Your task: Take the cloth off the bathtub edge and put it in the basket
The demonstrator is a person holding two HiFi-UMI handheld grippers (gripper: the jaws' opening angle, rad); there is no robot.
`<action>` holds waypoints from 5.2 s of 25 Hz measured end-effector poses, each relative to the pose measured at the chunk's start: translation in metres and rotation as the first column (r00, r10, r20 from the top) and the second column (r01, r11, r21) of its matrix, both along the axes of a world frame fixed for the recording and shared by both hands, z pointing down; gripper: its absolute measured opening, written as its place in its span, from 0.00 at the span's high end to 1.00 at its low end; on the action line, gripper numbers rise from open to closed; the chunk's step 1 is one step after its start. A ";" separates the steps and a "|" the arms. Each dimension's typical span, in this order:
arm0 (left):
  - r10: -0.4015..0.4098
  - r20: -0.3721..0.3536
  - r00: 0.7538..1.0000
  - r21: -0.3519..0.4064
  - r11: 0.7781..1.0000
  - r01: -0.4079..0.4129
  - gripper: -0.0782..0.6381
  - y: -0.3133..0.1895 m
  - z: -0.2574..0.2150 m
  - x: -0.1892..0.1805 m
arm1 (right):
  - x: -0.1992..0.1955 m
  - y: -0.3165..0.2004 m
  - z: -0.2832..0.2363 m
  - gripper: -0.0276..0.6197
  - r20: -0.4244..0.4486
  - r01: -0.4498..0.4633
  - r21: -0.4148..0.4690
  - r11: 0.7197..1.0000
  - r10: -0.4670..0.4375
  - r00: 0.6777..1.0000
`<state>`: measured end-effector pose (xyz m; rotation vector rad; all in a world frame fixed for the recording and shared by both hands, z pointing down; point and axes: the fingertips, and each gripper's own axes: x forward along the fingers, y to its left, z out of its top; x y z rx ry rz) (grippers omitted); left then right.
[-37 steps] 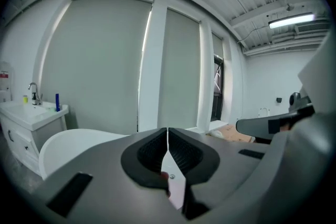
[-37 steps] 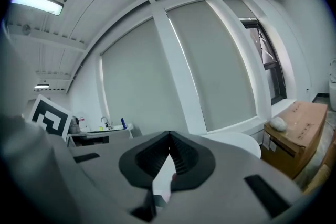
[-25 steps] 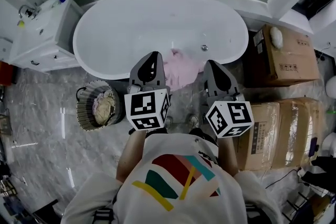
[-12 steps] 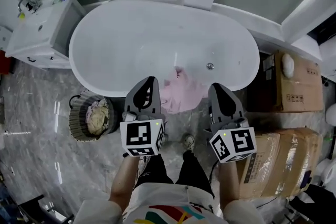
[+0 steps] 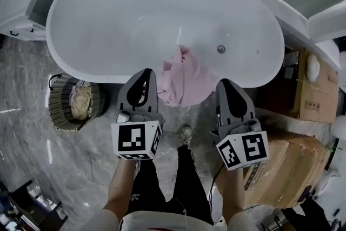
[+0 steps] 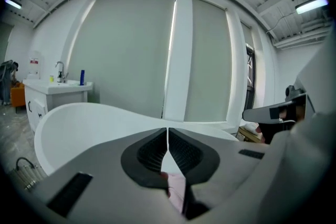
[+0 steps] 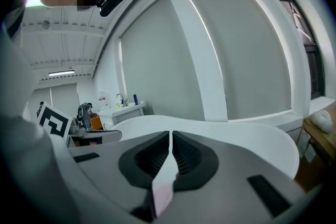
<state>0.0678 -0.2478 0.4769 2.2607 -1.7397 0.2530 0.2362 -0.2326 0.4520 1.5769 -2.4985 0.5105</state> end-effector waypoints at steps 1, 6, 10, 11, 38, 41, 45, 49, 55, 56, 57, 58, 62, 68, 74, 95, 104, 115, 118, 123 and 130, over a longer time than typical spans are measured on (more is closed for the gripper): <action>-0.005 -0.010 1.000 -0.011 1.000 0.005 0.85 0.001 0.012 0.000 | -0.002 0.000 0.011 0.94 0.005 0.009 -0.009 1.000 -0.009 1.000; -0.017 -0.024 1.000 -0.071 0.997 0.015 0.85 0.015 0.062 0.005 | -0.008 0.004 0.056 0.94 0.047 0.033 -0.047 0.998 -0.030 0.998; -0.030 -0.028 0.999 -0.115 0.993 0.027 0.85 0.029 0.094 0.011 | -0.009 0.011 0.090 0.94 0.050 0.056 -0.094 0.994 -0.052 0.997; -0.031 -0.025 0.999 -0.128 0.991 0.028 0.85 0.032 0.102 0.013 | -0.010 0.014 0.098 0.94 0.049 0.063 -0.106 0.992 -0.059 0.997; -0.068 -0.182 0.981 -0.427 0.904 -0.016 0.37 0.063 0.240 0.020 | 0.061 0.029 0.269 0.32 -0.048 -0.111 -0.385 0.916 0.101 0.994; -0.074 -0.197 0.978 -0.457 0.889 -0.025 0.36 0.060 0.256 0.018 | 0.058 0.032 0.290 0.30 -0.034 -0.090 -0.436 0.895 0.084 0.996; -0.094 -0.237 0.967 -0.488 0.872 -0.035 0.35 0.059 0.269 0.023 | 0.062 0.033 0.310 0.29 -0.035 -0.074 -0.473 0.878 0.066 0.997; -0.044 -0.241 0.970 -0.505 0.859 -0.086 0.33 0.055 0.280 0.031 | 0.058 0.026 0.319 0.28 -0.023 -0.059 -0.484 0.873 0.055 0.998; 0.008 -0.233 0.972 -0.524 0.841 -0.132 0.33 0.043 0.291 0.044 | 0.051 0.019 0.328 0.28 -0.006 -0.019 -0.509 0.861 0.019 1.000; 0.018 -0.223 0.975 -0.526 0.839 -0.136 0.33 0.042 0.293 0.045 | 0.051 0.019 0.330 0.28 -0.002 -0.016 -0.512 0.859 0.017 1.000; 0.028 -0.214 0.976 -0.529 0.837 -0.140 0.33 0.041 0.294 0.046 | 0.050 0.019 0.332 0.28 0.000 -0.012 -0.516 0.857 0.014 1.000; 0.039 -0.207 0.978 -0.534 0.833 -0.147 0.33 0.040 0.295 0.046 | 0.049 0.020 0.334 0.28 0.004 -0.008 -0.521 0.853 0.012 1.000; 0.073 -0.199 0.977 -0.549 0.818 -0.173 0.33 0.041 0.297 0.045 | 0.045 0.020 0.337 0.28 0.017 0.001 -0.531 0.847 0.009 1.000; 0.124 -0.235 0.964 -0.565 0.789 -0.240 0.47 0.041 0.295 0.058 | 0.043 0.019 0.337 0.29 0.036 0.008 -0.535 0.845 0.013 0.999; 0.229 -0.126 0.965 -0.555 0.790 -0.260 0.68 0.043 0.293 0.074 | 0.027 0.022 0.329 0.69 0.034 0.084 -0.522 0.849 -0.077 0.996; 0.226 -0.049 0.973 -0.514 0.829 -0.219 0.78 0.046 0.277 0.076 | 0.026 0.027 0.315 0.83 -0.027 0.010 -0.506 0.863 -0.027 0.999; 0.228 -0.055 0.972 -0.463 0.857 -0.227 0.79 0.042 0.238 0.077 | 0.029 0.026 0.276 0.84 -0.033 -0.010 -0.452 0.892 -0.006 0.999; 0.246 -0.067 0.967 -0.326 0.911 -0.254 0.79 0.035 0.069 0.075 | 0.028 0.021 0.102 0.84 -0.073 -0.033 -0.293 0.956 0.012 0.997; 0.218 -0.096 0.971 -0.243 0.941 -0.236 0.79 0.021 0.000 0.071 | 0.024 0.006 0.028 0.84 -0.086 -0.023 -0.185 0.982 0.007 0.996; 0.198 -0.101 0.975 -0.142 0.967 -0.211 0.79 0.044 -0.105 0.066 | 0.018 0.026 -0.083 0.84 -0.135 -0.008 -0.062 0.998 0.000 0.991; 0.204 -0.032 0.978 0.024 0.979 -0.204 0.79 0.074 -0.230 0.067 | 0.019 0.062 -0.203 0.84 -0.096 -0.028 0.086 0.996 0.036 0.995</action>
